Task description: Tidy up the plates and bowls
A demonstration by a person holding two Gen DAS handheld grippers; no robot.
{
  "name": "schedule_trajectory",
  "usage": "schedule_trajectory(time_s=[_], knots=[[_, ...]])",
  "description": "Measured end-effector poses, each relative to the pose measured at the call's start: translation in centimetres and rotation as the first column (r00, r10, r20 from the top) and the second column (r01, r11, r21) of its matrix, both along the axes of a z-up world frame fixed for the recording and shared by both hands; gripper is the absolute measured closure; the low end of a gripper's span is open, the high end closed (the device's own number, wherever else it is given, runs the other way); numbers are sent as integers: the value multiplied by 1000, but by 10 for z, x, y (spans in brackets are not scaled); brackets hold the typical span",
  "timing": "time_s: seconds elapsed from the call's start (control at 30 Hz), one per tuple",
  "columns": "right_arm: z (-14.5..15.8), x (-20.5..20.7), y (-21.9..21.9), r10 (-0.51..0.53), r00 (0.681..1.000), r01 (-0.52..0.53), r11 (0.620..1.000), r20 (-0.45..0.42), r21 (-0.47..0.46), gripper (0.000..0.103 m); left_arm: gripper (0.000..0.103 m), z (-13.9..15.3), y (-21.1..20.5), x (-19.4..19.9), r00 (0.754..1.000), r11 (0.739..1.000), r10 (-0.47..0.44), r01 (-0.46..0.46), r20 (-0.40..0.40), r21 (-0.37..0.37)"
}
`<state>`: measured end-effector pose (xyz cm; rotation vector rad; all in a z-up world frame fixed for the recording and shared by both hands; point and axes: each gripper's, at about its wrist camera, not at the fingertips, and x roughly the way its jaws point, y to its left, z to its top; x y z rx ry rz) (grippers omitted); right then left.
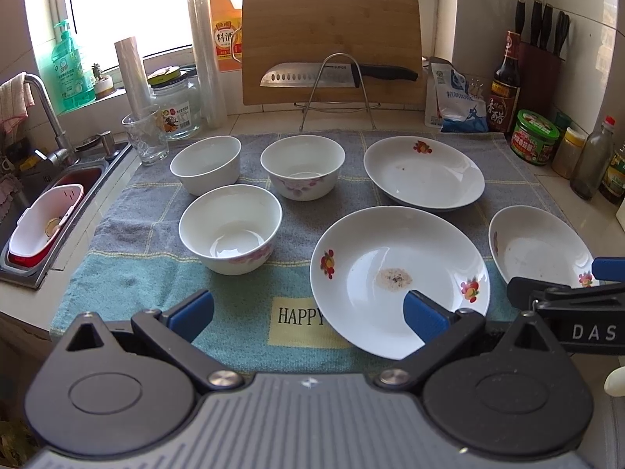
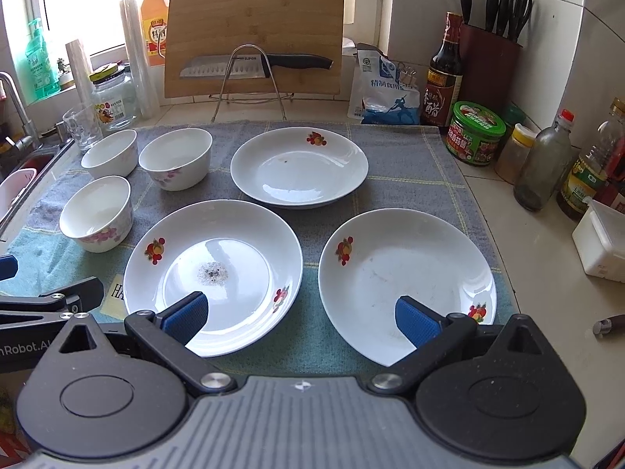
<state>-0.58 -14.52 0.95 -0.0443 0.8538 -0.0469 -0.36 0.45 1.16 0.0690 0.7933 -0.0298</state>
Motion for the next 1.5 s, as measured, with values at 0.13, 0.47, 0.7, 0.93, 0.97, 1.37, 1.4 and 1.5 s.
schedule_trajectory(time_s=[0.13,0.47,0.7,0.93,0.97,1.37,1.4,1.5], knots=[[1,-1,1,-3,1000,3,1000,3,-2,0,1,0,0,0,1000,1000,0,0,0,0],[2,-3,1,-7,1000,7,1000,11,-8,0,1,3,0,0,1000,1000,-4,4,0,-7],[3,-3,1,-8,1000,8,1000,12,-13,0,1,3,1,1,1000,1000,-5,5,-5,-11],[3,-2,2,-8,1000,9,1000,12,-14,0,1,3,1,1,1000,1000,-5,4,-5,-12],[3,-2,2,-8,1000,9,1000,13,-14,0,1,3,1,1,1000,1000,-5,4,-6,-13],[3,1,1,-12,1000,12,1000,12,-15,0,1,1,0,4,1000,1000,-8,8,-10,-13],[4,0,1,-11,1000,11,1000,13,-17,0,1,0,1,5,1000,1000,-8,8,-12,-11],[3,1,2,-10,1000,10,1000,12,-14,0,1,-2,1,7,1000,1000,-7,7,-20,-6]])
